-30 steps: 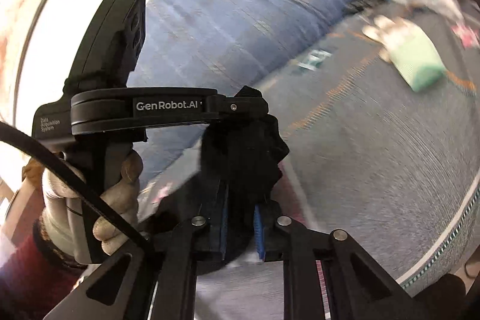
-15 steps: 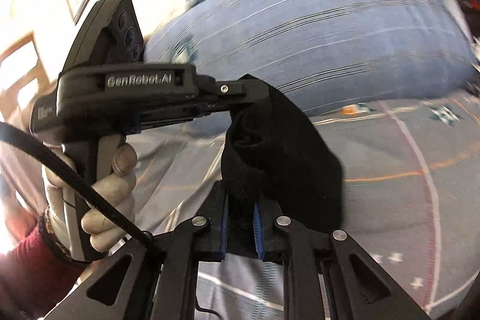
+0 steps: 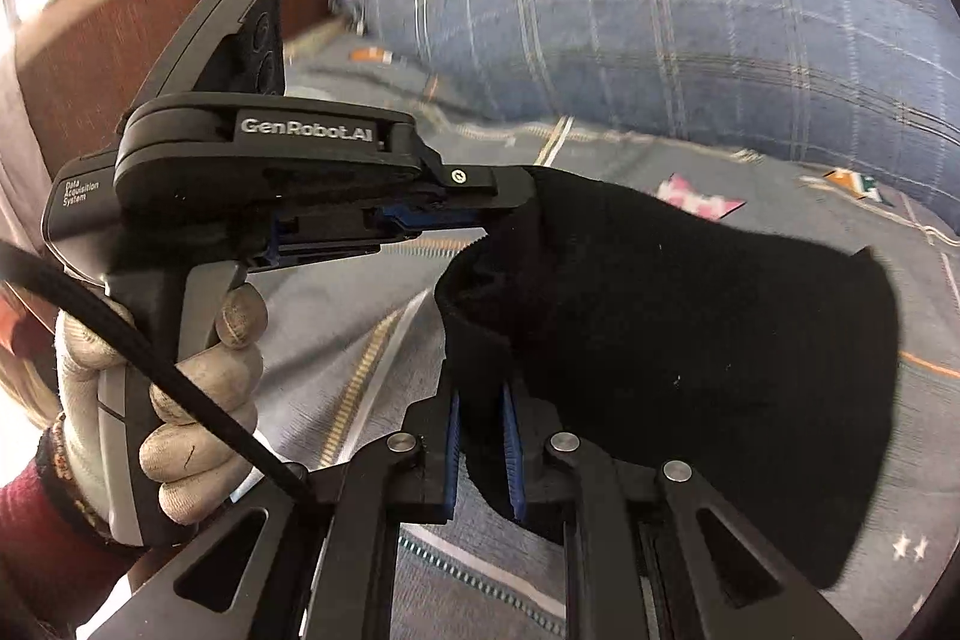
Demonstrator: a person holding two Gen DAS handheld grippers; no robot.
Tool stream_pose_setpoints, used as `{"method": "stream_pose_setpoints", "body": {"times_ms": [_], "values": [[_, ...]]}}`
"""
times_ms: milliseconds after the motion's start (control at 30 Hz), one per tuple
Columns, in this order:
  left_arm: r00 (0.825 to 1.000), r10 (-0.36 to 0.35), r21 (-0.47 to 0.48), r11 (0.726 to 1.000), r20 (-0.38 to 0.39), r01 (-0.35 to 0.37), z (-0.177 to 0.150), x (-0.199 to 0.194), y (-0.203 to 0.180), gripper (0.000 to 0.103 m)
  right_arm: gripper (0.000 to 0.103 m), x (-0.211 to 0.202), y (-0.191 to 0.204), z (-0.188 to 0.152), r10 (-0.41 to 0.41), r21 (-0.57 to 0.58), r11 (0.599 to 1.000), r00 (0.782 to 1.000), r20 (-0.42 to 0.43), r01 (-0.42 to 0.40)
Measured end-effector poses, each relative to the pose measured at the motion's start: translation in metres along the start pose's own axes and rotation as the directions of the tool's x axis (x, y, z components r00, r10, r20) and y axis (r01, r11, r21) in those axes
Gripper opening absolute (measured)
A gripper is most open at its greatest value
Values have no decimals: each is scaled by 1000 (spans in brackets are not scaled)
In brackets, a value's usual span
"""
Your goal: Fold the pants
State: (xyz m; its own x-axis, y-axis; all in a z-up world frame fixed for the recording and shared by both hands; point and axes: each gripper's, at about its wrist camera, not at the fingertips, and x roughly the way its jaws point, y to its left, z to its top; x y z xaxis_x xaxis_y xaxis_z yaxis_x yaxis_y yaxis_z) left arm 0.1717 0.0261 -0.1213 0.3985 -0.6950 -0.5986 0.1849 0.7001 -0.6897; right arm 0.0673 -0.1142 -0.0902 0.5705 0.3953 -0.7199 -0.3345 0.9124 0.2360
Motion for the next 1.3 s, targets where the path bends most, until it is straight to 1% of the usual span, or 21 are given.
{"method": "stream_pose_setpoints", "body": {"times_ms": [33,100,133,167,200,267,333,400,533,600,633,700,767,867,933,1000,1033,1100,1167,1233,1300], "values": [[1000,15,-17,1000,1,-15,-1,1,6,11,14,7,0,0,-1,-6,1000,1000,-10,1],[998,56,-50,997,-4,-56,0,1,17,12,21,14,4,-2,-4,-26,1000,1000,-9,4],[998,54,-57,997,-10,-55,1,0,20,15,24,13,4,-2,-6,-36,999,1000,-2,6],[999,49,-66,997,-11,-50,2,-4,23,23,40,12,7,-3,12,-51,999,1000,0,-12],[998,61,-65,996,3,-61,2,-11,23,26,56,11,10,-4,29,-66,997,1000,-2,-29],[996,88,-48,995,29,-86,2,-26,21,27,64,7,20,-9,27,-114,993,1000,-7,-28],[994,101,-40,994,45,-100,1,-39,19,27,64,-1,23,-15,38,-131,991,999,-8,-39],[992,100,-19,995,72,-98,-2,-56,8,31,64,-18,21,-23,65,-111,992,998,-8,-65],[994,49,39,998,94,-53,-6,-65,-26,44,64,-65,-20,-27,66,0,998,996,61,-66],[996,21,59,998,82,-26,-4,-56,-42,47,64,-87,-55,-21,23,104,994,993,118,-35],[998,10,72,997,66,-14,-4,-48,-50,48,64,-93,-66,-17,-3,138,990,992,129,-15],[999,31,87,996,37,-34,-5,-23,-62,48,65,-99,-91,-8,-59,203,979,987,150,27],[999,53,79,995,11,-53,-6,-4,-60,48,65,-94,-111,1,-48,243,970,985,164,7],[994,110,12,994,-23,-110,-8,25,-40,48,65,-69,-133,13,17,294,954,989,150,-61],[997,83,-21,996,3,-83,-10,28,-30,48,64,-51,-142,17,12,307,950,992,127,-50],[997,74,-32,997,13,-74,-10,30,-28,48,64,-30,-151,16,-28,307,952,996,85,1],[996,87,-16,996,18,-87,-11,31,-30,48,64,-23,-155,13,-29,317,948,997,65,7],[991,126,32,991,37,-127,-15,34,-37,48,65,-18,-158,10,-47,331,944,995,86,16],[984,170,89,981,52,-175,-19,37,-48,48,69,-18,-154,12,-61,316,948,995,82,32],[976,212,127,968,42,-215,-19,32,-59,48,71,-23,-150,15,-69,292,955,995,74,45],[977,204,147,967,57,-210,-22,20,-67,48,72,-40,-144,13,-61,279,960,992,106,29]]}}
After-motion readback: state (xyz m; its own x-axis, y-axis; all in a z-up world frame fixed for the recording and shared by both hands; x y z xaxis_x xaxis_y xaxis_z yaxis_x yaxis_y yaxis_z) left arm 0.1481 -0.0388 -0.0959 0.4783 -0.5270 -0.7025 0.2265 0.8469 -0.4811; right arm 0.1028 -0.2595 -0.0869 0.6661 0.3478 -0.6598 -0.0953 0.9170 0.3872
